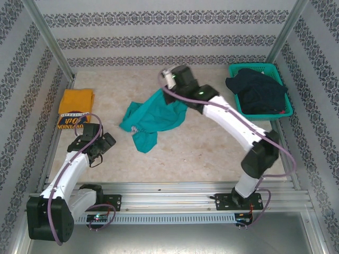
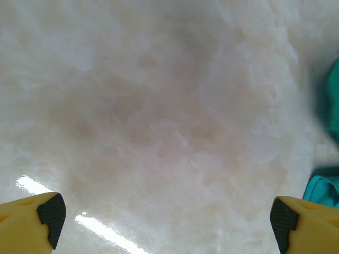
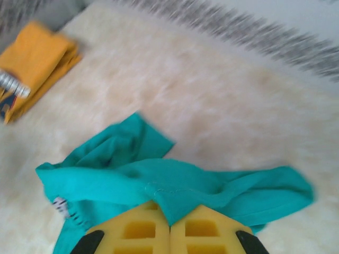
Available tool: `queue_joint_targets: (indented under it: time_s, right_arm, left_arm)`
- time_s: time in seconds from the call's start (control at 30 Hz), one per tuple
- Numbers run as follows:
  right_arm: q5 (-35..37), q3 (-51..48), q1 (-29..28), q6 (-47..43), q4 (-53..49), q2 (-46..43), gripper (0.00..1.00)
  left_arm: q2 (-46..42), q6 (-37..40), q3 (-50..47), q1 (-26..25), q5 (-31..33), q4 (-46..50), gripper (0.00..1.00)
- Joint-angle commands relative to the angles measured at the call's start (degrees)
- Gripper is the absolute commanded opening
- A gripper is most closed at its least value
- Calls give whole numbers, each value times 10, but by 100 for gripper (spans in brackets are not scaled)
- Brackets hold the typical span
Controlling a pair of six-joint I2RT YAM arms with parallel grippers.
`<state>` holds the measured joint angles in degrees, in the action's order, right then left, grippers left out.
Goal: Fold and stack the t-shirts
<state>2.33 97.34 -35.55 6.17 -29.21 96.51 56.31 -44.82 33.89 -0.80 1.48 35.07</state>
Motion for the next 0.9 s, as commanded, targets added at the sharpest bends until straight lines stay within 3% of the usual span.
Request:
queue_joint_targets:
  time_s: [0.0, 0.2, 0.5, 0.73, 0.87]
  right_arm:
    - [50, -12, 63, 19, 22, -63, 0]
    - [25, 2, 166, 51, 18, -100, 0]
    - [16, -71, 211, 90, 31, -116, 0]
    - [12, -114, 229, 112, 37, -132, 0]
    - [2, -134, 246, 121, 38, -142, 0]
  left_arm:
    - [0, 16, 23, -10, 0, -19, 100]
    - [17, 30, 28, -59, -12, -43, 100]
    - [168, -2, 102, -179, -45, -125, 99]
    - [380, 137, 290, -288, -83, -152, 98]
    - [480, 197, 389, -313, -120, -139, 98]
